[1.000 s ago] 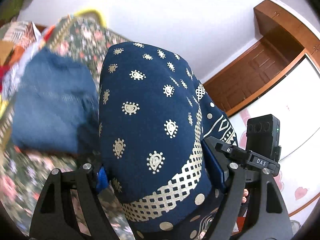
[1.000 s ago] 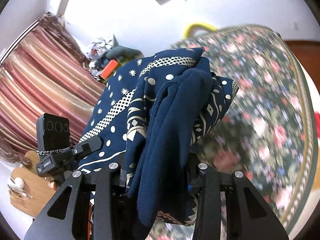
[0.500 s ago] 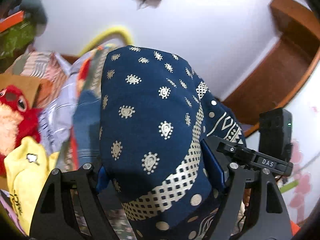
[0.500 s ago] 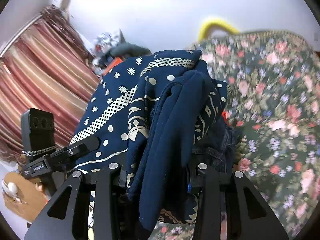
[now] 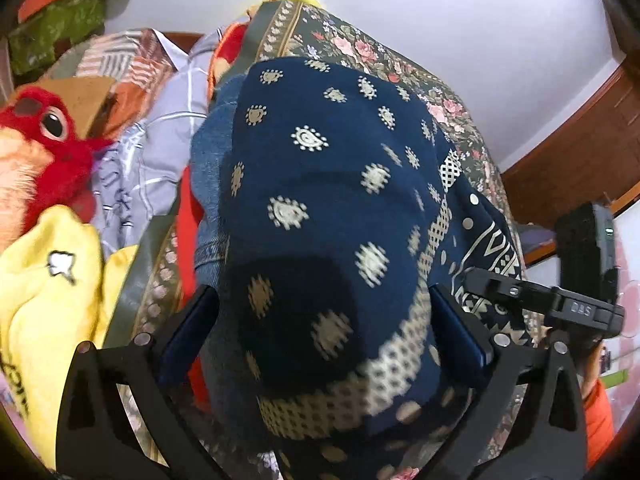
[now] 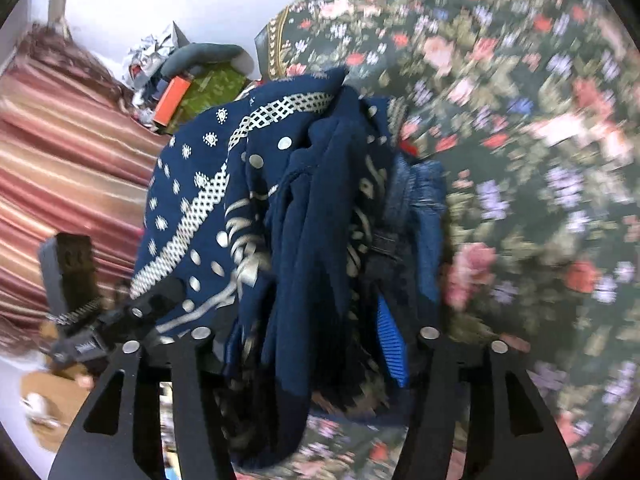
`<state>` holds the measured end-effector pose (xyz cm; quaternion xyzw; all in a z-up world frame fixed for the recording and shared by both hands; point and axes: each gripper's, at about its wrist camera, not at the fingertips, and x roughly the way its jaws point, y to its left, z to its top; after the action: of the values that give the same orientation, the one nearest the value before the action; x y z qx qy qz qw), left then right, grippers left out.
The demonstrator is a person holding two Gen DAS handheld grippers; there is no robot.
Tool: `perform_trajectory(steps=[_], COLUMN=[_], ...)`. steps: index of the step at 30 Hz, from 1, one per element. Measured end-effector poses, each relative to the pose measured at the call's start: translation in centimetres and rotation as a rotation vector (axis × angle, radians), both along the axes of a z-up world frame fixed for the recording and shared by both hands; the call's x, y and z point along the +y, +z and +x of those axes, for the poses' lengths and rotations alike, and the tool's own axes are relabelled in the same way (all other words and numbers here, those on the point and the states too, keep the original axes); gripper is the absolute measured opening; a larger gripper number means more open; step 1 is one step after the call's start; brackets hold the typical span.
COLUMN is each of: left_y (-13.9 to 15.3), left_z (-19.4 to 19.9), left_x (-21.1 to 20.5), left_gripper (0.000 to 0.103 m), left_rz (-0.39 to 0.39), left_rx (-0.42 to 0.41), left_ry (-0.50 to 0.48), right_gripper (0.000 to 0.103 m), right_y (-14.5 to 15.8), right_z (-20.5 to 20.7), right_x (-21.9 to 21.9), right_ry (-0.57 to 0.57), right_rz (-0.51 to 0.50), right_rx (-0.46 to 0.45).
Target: Fold large clothes
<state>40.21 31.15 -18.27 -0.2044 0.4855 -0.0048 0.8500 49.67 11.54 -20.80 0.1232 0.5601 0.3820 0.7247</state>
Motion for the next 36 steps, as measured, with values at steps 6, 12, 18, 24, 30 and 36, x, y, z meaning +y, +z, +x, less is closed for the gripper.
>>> perform_trajectory(steps=[6,12,18,24,30,36], left_y=[1.4,3.6,9.4,16.3,21.7,24.3], left_z=[-2.9,-6.7,-11.0,-16.9,-24.4,-31.7], left_x=[-2.4,-4.7,-7.7,-10.8,-13.3,-15.6], left_gripper=[0.103,0.103,0.103,0.103,0.103,0.103], left_rz=[0.160,0.256,0.307,0.359,0.340,0.364], left_rx=[-0.019,-0.043,-0.163,-0.343,-0.535,-0.709], left_ry=[-0.007,-0.011,0.005,0.017,0.054,0.102], right_gripper=[0.065,0.065,0.065,0.065,0.065,0.065], right_y=[1.3,3.4,10.4,18.5,23.5,24.9], right_z=[-2.8,-4.9,-9.0,-16.4,-24.0,-30.1], right_x=[-3.0,-5.7,-7.4,-8.9,-10.8,-12.3], right_ry=[-0.042,-0.064,-0.074,-0.063,-0.078,-0.095], right_rz=[-0.112,-0.119,-0.050,0.043,0.166,0.213], right_rx=[-0.079,-0.074,-0.232,-0.498,-0.727,-0.894])
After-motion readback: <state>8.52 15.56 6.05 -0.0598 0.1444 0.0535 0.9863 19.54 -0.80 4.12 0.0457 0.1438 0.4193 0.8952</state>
